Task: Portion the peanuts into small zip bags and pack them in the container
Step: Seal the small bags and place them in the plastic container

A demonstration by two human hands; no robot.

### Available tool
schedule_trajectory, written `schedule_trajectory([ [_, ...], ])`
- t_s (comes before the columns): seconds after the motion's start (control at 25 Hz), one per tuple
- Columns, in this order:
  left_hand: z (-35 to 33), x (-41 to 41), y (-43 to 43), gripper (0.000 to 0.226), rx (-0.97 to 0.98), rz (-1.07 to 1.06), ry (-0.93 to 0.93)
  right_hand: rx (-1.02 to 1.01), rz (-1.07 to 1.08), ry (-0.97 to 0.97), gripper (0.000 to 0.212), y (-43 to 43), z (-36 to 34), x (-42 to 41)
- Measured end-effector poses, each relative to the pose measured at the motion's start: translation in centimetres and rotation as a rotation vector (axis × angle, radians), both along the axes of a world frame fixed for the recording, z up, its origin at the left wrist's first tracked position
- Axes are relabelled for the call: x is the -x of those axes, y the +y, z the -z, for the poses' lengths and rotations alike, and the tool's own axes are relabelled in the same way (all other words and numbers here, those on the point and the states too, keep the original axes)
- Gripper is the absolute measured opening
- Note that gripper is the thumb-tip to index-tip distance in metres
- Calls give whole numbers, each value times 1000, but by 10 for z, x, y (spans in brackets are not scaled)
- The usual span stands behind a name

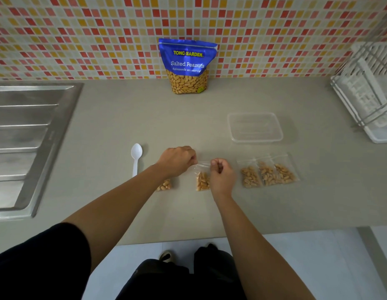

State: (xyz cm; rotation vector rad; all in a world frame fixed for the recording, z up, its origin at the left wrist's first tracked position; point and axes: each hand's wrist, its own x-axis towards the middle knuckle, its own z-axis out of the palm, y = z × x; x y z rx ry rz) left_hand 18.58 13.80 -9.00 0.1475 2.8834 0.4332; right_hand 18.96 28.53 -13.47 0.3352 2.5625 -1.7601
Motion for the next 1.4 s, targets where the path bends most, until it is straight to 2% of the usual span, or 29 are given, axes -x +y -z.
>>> schedule_trajectory([
  [0.2,2,-15,-2,18,-476,-293,-103,238,22,-150,6,-5,4,12],
  [0.32,8,-28,2,41,-587,-406,-136,369,-24,-236,8,-9,9,13],
  [0.4,10,-33,1,49,-635,-496,-119,316,-85,-234,7,-11,10,13],
  [0.44,11,-35,0,52,-640,-544,-113,214,-132,-195,5,-11,10,14],
  [0.56,12,-40,-2,59,-542,-599,-72,-31,-224,-75,16,-14,5,15],
  [0.92,15,-38,-3,59,-214,-516,31,-179,-305,-128,22,-22,2,21],
  [1.12,17,-24,23,41,-262,-458,90,-161,-220,37,20,22,-19,22],
  [1.32,26,9,72,23,-297,-289,61,-397,-107,163,16,93,-24,18],
  [1.4,30,21,93,23,-339,-205,48,-487,-79,131,21,114,-21,17],
])
